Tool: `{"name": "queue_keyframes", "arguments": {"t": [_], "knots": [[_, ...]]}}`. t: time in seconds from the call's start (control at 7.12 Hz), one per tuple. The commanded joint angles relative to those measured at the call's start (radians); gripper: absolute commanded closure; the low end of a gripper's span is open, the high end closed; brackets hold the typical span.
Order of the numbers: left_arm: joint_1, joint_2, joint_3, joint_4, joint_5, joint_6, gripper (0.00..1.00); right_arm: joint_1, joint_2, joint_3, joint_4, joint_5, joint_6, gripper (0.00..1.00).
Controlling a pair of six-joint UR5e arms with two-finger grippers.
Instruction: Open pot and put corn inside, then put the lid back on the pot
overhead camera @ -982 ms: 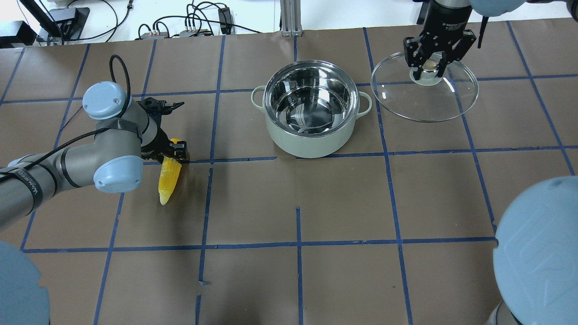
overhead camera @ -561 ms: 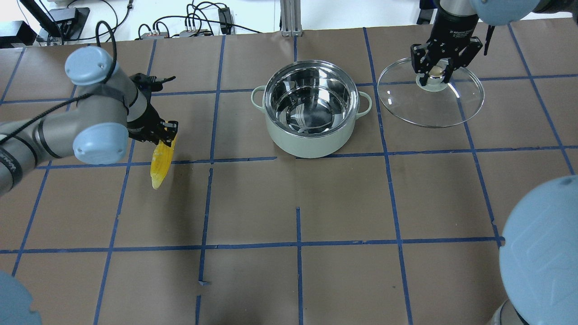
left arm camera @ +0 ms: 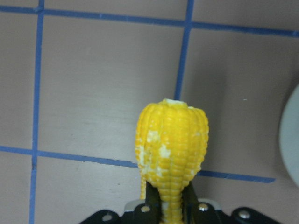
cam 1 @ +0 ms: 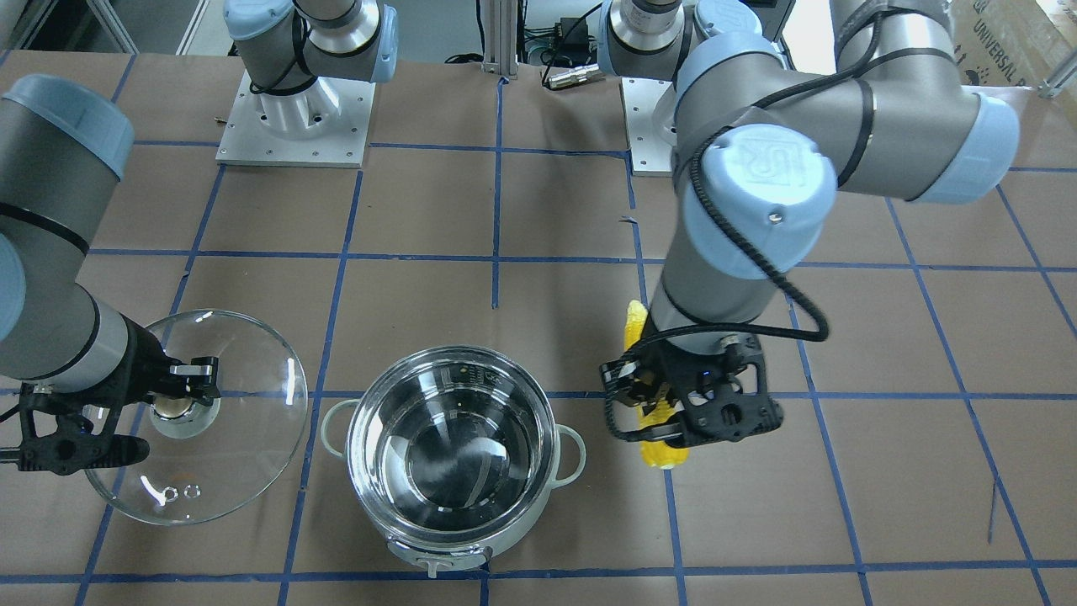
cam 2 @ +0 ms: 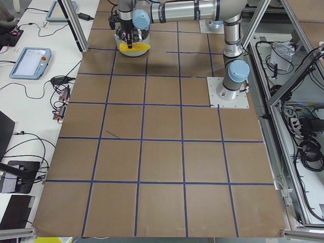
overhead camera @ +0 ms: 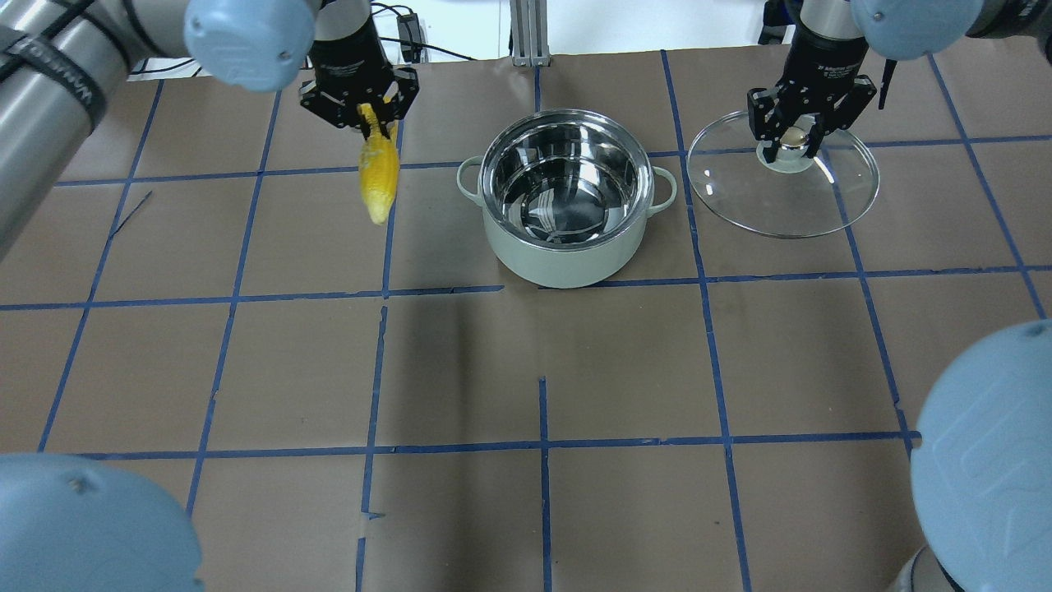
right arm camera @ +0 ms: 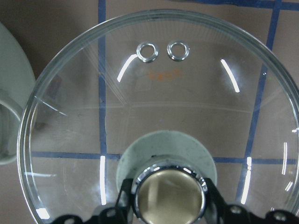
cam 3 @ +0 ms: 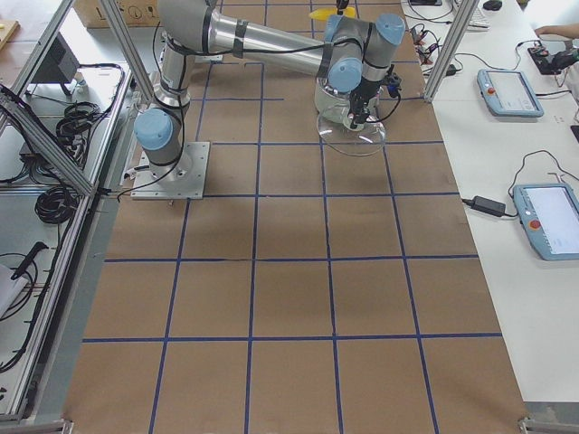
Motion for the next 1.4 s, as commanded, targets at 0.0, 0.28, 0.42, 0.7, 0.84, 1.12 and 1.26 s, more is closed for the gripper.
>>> {"name": "queue_keyframes", "arguments": {"t": [0.0, 0.28, 0.42, 0.7, 0.84, 1.12, 1.26], "knots": [[-0.121, -0.142, 0.156, -0.020, -0.039, -0.128, 0.97, 0.000, -0.002, 0.000, 0.000, -0.001, 0.000, 0.89], [-0.149, -0.181, 0.181, -0.011, -0.050, -0.212, 0.97, 0.000, -0.008, 0.000, 0.000, -0.003, 0.000, 0.89], [-0.155, -0.182, 0.179, -0.005, -0.056, -0.249, 0.97, 0.000, -0.008, 0.000, 0.000, -0.003, 0.000, 0.89], [-0.192, -0.222, 0.181, 0.071, -0.068, -0.289, 0.97, 0.000, -0.008, 0.000, 0.000, -0.003, 0.000, 0.89], [-0.198, -0.230, 0.181, 0.088, -0.067, -0.315, 0.97, 0.000, -0.008, 0.000, 0.000, -0.001, 0.000, 0.89], [-0.200, -0.230, 0.173, 0.087, -0.057, -0.300, 0.61, 0.000, -0.008, 0.000, 0.000, -0.001, 0.000, 0.89], [-0.200, -0.225, 0.170, 0.092, -0.053, -0.286, 0.04, 0.000, -0.008, 0.000, 0.000, -0.001, 0.000, 0.89]]}}
